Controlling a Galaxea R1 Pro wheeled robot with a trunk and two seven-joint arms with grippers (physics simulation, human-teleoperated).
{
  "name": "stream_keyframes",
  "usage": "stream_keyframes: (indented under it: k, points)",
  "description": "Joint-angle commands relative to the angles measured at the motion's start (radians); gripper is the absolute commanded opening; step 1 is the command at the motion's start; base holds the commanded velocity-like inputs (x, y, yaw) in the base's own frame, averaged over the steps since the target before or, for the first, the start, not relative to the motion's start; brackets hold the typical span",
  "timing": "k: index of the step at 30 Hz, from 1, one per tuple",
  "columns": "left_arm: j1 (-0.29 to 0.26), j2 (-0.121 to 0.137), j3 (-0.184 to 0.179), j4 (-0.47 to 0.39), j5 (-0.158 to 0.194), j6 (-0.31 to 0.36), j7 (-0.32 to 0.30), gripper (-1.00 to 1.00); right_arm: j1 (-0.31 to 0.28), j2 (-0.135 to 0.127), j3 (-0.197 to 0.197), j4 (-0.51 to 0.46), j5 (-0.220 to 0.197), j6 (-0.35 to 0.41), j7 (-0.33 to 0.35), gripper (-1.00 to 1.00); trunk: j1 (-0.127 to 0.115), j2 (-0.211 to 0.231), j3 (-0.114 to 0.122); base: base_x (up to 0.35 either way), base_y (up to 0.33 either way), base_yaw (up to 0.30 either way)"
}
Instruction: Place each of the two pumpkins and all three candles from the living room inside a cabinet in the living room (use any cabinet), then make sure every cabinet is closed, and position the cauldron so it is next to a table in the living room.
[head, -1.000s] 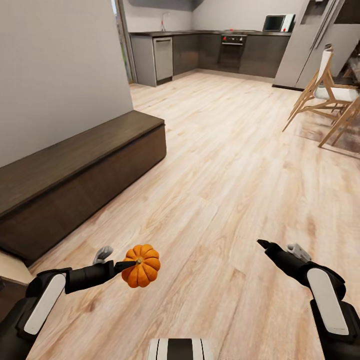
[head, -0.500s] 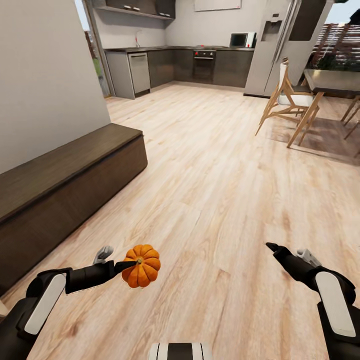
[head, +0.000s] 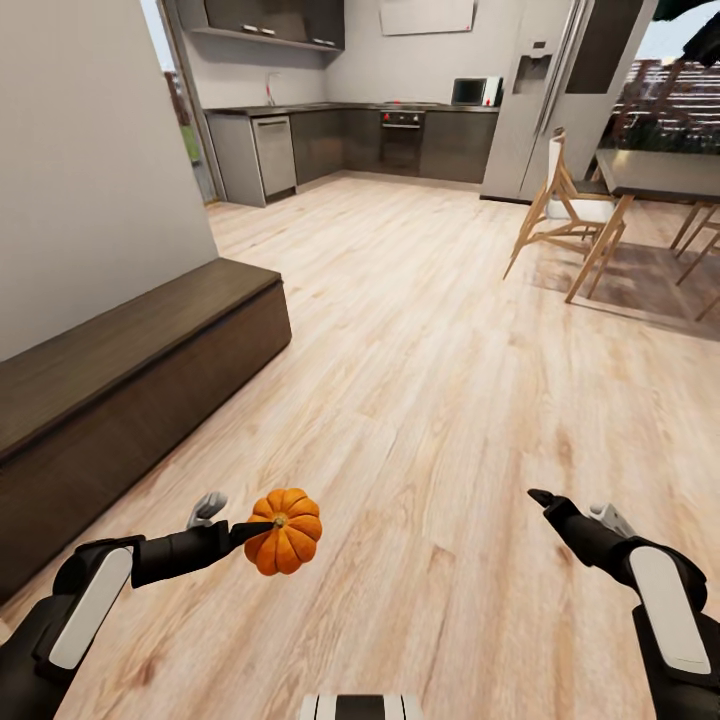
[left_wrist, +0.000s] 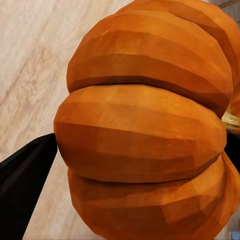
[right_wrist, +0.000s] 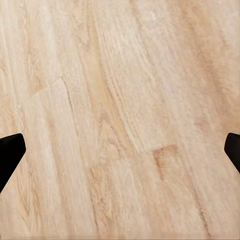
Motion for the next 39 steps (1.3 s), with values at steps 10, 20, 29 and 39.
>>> stream_keyframes:
  k: [10, 20, 29, 39]
  points:
    - [0.000, 0.000, 0.000, 0.000, -0.003, 0.004, -0.003, -1.00, -0.001, 0.000, -0.001, 0.014, -0.013, 0.003, -0.009, 1.00, -0.039, 0.070, 0.020, 0.000, 0.000, -0.019]
    - [0.000, 0.000, 0.000, 0.000, -0.003, 0.004, -0.003, -1.00, -0.001, 0.000, 0.000, 0.014, -0.012, -0.019, -0.008, 1.00, -0.077, 0.140, 0.037, 0.000, 0.000, -0.071]
    - [0.000, 0.000, -0.003, 0.000, -0.003, 0.004, -0.002, -1.00, -0.001, 0.000, -0.001, 0.013, -0.013, -0.024, -0.007, 1.00, -0.111, 0.203, 0.051, 0.000, 0.000, -0.071]
    - [0.000, 0.000, -0.003, 0.001, -0.003, 0.004, -0.001, -1.00, -0.001, 0.001, 0.000, 0.014, -0.013, -0.025, -0.004, 1.00, -0.150, 0.273, 0.066, 0.000, 0.000, -0.071]
